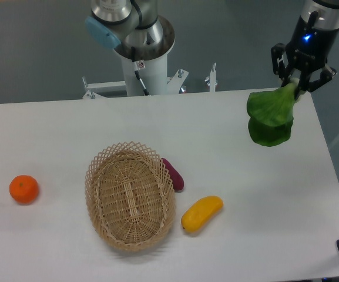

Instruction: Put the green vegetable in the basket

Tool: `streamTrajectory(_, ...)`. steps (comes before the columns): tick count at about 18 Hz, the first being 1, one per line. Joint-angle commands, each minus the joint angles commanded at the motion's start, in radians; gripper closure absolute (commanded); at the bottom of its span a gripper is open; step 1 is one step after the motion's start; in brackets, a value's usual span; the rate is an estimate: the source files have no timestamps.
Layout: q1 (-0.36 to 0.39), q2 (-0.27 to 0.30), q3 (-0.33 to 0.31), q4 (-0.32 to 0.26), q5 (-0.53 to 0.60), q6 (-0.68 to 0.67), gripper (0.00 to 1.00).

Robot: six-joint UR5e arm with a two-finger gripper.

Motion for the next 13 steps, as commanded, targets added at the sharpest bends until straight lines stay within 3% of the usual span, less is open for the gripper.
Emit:
streamTrajectory(10, -0.003, 0.011, -0.02, 0.018, 0.002, -0.023, 0.75)
streamTrajectory(13, -0.02, 0.015, -0.029, 0.025, 0.002, -0.095, 0.75)
